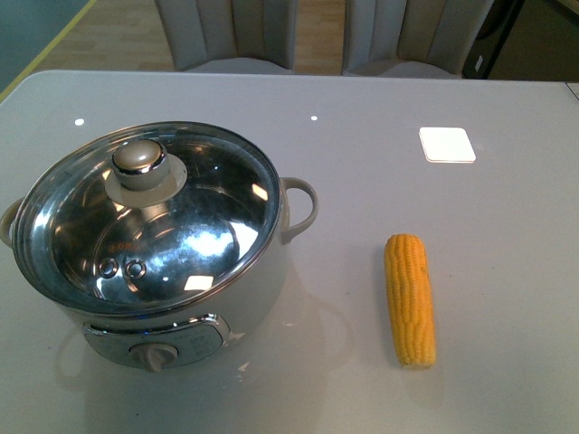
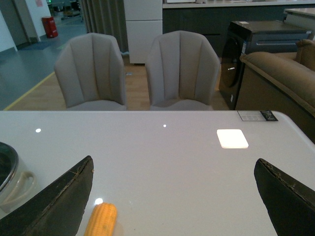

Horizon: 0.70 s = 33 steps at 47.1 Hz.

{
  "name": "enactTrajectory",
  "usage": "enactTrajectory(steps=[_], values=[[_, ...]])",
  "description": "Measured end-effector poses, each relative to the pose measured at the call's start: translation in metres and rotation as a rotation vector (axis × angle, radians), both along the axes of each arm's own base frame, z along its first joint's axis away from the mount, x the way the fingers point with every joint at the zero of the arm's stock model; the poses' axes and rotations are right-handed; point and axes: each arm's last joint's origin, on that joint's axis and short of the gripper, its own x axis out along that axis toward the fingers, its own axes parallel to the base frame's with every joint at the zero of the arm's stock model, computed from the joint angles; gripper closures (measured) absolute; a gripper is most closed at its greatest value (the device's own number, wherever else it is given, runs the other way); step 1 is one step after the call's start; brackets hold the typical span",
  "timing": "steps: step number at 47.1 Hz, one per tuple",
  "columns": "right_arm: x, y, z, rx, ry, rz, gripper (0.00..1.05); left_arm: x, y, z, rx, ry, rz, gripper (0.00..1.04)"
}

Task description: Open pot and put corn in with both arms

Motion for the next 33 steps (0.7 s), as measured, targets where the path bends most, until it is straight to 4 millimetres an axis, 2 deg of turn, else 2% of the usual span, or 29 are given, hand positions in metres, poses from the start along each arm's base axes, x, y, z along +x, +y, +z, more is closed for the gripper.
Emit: enactTrajectory(steps=[33], values=[[0.0, 0.0, 0.0, 0.0, 0.0, 0.0, 0.09, 0.0, 0.0, 0.0, 0.0, 0.0, 0.0, 0.07]])
